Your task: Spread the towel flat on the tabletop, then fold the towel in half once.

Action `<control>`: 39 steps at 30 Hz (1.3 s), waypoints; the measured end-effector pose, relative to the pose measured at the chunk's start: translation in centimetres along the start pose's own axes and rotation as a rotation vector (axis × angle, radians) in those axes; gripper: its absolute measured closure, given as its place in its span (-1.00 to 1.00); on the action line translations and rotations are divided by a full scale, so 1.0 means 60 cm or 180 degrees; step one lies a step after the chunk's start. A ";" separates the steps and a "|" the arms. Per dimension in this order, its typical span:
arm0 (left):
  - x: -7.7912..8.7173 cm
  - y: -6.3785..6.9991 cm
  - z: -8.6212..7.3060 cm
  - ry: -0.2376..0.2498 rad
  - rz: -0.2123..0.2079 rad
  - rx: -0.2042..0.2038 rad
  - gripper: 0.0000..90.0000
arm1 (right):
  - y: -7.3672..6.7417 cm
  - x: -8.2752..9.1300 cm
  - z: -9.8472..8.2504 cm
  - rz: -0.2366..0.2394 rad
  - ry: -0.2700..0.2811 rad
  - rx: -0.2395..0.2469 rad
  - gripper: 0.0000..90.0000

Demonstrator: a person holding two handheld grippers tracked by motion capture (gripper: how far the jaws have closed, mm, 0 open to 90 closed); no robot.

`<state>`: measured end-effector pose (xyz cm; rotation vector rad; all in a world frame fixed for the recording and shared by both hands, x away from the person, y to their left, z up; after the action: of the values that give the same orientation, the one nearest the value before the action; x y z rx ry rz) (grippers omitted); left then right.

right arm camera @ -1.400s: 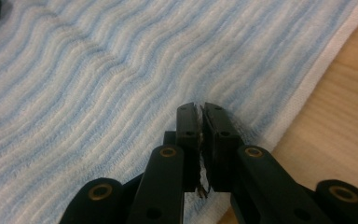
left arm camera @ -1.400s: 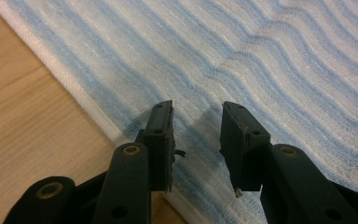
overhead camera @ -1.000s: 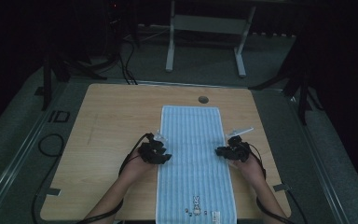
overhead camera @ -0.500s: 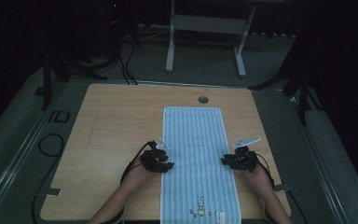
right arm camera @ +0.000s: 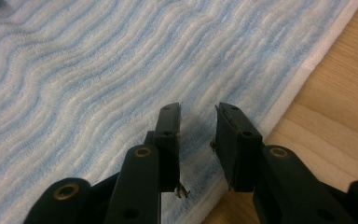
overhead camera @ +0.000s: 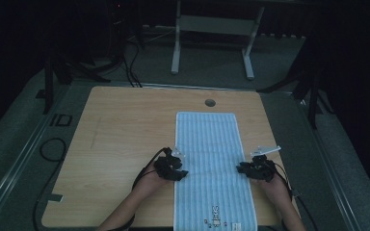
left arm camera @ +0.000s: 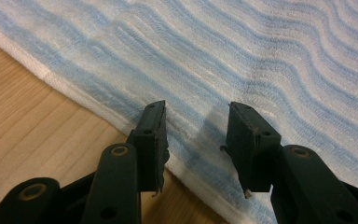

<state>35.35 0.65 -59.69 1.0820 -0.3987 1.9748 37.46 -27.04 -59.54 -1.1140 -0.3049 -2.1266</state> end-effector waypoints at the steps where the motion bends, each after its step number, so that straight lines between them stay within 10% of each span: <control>1: 0.001 -0.001 -0.001 0.0001 -0.0015 0.0010 0.28 | 0.001 0.001 -0.001 0.0004 0.0002 -0.0012 0.55; 24: 0.037 -0.051 0.005 0.0124 0.0303 0.0217 -0.11 | 0.020 0.039 0.040 -0.0076 0.0140 0.0004 -0.04; 39: 0.015 -0.150 0.049 0.0102 0.0571 0.0587 -0.13 | 0.111 0.008 0.118 -0.0380 0.0119 -0.0261 0.05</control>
<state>43.78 4.81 -58.23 1.1613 -0.3097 2.2200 46.24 -28.56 -55.67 -1.1261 -0.2749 -2.2804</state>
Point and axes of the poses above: each handheld gripper's, and its own axes: x roughly backward along the jaws, z roughly out of its top, y roughly to its right, the point moved 7 cm from there along -x, roughly forward along the jaws, and after that the axes turned 2 degrees about -y, right-handed, at the moved point
